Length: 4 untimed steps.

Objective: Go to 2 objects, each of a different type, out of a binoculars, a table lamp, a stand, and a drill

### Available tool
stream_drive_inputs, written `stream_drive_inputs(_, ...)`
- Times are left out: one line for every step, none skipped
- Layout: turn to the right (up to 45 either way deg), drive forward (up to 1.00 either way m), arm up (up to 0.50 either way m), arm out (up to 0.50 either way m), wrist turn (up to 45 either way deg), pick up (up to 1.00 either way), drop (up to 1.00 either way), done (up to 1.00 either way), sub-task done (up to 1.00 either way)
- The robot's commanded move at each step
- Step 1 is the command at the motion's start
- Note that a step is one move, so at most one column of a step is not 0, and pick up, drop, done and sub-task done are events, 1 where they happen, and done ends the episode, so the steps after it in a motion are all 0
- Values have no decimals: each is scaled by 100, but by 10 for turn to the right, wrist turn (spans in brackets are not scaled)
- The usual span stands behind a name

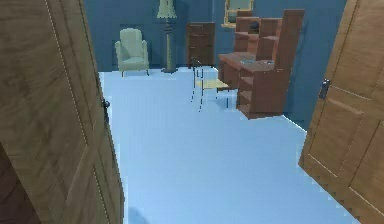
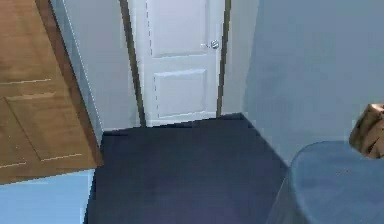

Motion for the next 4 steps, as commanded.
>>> stream_drive_inputs(0,100,0,0,0,0,0,0,0)
stream_drive_inputs(0,95,0,0,0,0,0,0,0)
stream_drive_inputs(-450,0,0,0,0,0,0,0,0)
stream_drive_inputs(-390,0,0,0,0,0,0,0,0)
